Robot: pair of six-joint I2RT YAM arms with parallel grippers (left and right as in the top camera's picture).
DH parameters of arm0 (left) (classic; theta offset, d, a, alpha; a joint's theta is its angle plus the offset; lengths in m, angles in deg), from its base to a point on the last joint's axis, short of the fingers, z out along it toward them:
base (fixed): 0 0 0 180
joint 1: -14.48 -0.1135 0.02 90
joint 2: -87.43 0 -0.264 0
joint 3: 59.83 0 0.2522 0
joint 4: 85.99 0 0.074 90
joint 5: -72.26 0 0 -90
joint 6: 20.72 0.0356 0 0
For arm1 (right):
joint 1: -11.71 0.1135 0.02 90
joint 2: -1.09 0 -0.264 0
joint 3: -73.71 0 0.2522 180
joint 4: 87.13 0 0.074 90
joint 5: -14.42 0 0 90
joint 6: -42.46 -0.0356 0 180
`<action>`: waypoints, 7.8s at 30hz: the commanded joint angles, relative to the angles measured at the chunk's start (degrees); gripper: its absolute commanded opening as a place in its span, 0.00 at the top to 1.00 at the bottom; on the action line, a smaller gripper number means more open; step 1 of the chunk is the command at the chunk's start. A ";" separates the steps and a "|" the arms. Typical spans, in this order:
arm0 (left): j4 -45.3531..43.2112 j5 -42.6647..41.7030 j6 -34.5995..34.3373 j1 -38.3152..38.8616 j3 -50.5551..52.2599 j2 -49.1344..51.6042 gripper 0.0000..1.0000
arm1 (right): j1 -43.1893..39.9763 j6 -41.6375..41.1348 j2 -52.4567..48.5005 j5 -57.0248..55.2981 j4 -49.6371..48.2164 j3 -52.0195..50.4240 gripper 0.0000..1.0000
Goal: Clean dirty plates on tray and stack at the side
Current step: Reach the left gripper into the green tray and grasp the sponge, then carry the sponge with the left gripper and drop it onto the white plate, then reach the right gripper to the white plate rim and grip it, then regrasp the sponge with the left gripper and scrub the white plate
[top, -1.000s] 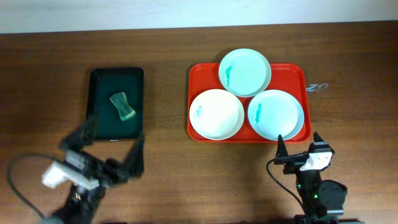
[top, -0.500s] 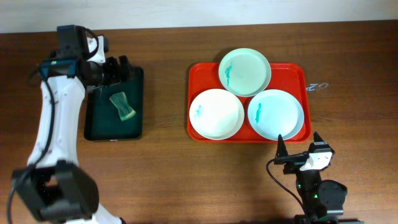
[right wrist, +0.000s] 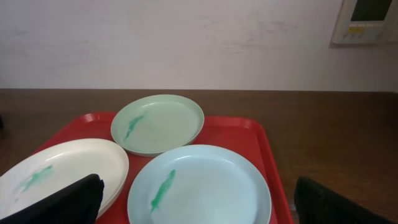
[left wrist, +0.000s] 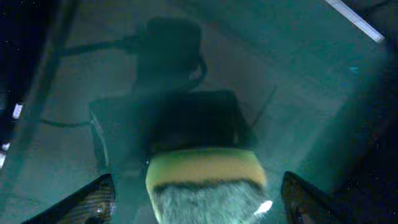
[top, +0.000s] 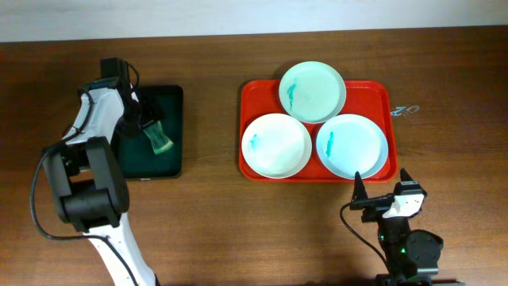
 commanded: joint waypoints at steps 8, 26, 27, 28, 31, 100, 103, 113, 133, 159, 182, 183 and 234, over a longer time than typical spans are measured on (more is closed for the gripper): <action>2.43 0.76 -0.37 0.72 -2.36 1.38 0.89 | -0.26 0.37 0.37 -0.28 0.02 -0.50 0.02; 20.37 -0.28 -0.35 0.76 -2.95 1.38 0.01 | -0.26 0.37 0.37 -0.26 0.02 -0.50 0.02; 21.79 -0.28 -0.35 0.76 -2.95 1.38 0.01 | -0.26 0.37 0.37 -0.28 0.02 -0.50 0.02; 22.86 -0.28 -0.35 0.76 -2.95 1.38 0.01 | -0.26 0.37 0.37 -0.28 0.02 -0.50 0.02; 23.32 -0.28 -0.35 0.76 -2.95 1.38 0.31 | -0.26 0.39 0.37 -0.26 0.02 -0.50 0.02; 45.79 -7.54 5.53 4.70 -37.62 -2.73 1.00 | -0.26 0.37 0.37 -0.28 0.02 -0.50 0.02; 46.42 -9.35 5.49 15.08 -37.24 -5.55 1.00 | -0.26 0.37 0.37 -0.28 0.02 -0.50 0.02; 8.44 5.55 -16.06 43.95 -8.15 -4.28 1.00 | -0.26 0.39 0.37 -0.26 0.02 -0.50 0.02; 21.84 1.49 -9.44 31.67 -13.07 -16.00 0.01 | -0.26 0.37 0.37 -0.26 0.02 -0.50 0.02; 33.99 1.64 -9.44 27.71 -12.98 -15.96 0.01 | -0.26 0.37 0.37 -0.28 0.02 -0.50 0.02; 33.99 1.64 -9.44 28.09 -12.98 -15.96 0.01 | -0.15 -12.92 -57.64 15.67 46.25 78.75 0.02; 33.99 1.64 -9.44 28.09 -12.98 -15.96 0.01 | -0.15 -12.96 -67.06 21.62 50.49 83.62 0.02; 24.09 -4.87 -3.76 36.81 -7.17 -15.87 0.15 | 11.91 1.16 -122.66 13.68 39.08 83.93 0.81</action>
